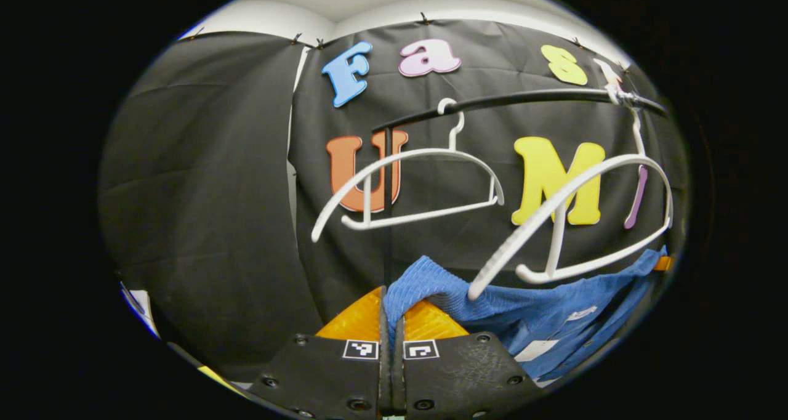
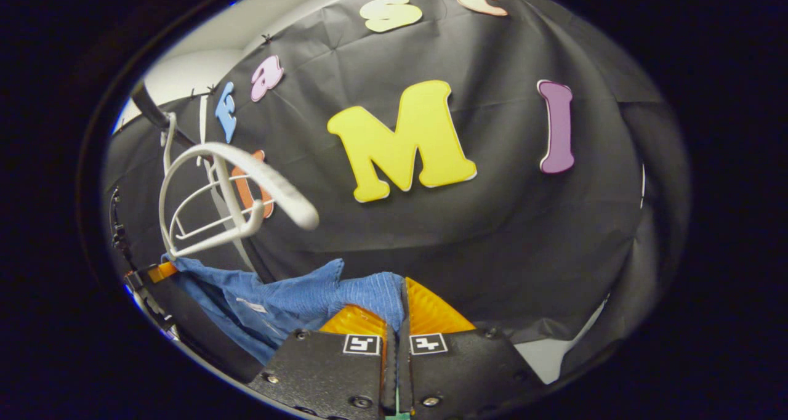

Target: Grasp the clothes on the hanger with both hands and then place them into the laundry hamper below.

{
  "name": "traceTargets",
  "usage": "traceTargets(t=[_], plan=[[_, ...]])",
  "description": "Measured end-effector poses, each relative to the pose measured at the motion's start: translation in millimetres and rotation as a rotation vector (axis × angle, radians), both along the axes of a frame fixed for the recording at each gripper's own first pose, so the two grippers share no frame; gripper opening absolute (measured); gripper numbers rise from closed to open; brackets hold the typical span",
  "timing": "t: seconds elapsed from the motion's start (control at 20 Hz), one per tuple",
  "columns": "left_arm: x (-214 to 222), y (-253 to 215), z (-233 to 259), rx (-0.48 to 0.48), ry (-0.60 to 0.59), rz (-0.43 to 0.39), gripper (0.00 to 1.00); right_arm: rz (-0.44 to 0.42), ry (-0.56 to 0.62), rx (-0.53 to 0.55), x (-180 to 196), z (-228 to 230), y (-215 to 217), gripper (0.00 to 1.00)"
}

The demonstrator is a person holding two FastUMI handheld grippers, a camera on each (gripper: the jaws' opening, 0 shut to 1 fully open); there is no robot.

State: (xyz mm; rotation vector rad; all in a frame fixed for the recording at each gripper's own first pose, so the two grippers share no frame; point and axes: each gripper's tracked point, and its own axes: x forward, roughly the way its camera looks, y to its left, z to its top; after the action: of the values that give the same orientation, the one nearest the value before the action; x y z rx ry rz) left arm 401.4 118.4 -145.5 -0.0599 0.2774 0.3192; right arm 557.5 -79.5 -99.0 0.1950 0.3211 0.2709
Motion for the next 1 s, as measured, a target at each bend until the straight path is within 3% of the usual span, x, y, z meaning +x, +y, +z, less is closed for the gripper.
traceTargets(t=[0.2, 0.45, 1.0], plan=[[-14.6, -14.6, -24.4, -0.002, 0.055, -0.016, 0.01, 0.028, 0.023, -0.048, -17.3, -19.2, 12.3, 0.05], [-28.8, -57.2, -16.1, 0.017, 0.052, -0.096, 0.01, 0.083, -0.021, -0.066, -51.7, -10.0, 43.8, 0.05], [-48.5, -174.6, 1.3, 0.036, 0.027, -0.441, 0.01, 0.261, -0.050, -0.061, -130.8, -4.6, 169.8, 0.05]])
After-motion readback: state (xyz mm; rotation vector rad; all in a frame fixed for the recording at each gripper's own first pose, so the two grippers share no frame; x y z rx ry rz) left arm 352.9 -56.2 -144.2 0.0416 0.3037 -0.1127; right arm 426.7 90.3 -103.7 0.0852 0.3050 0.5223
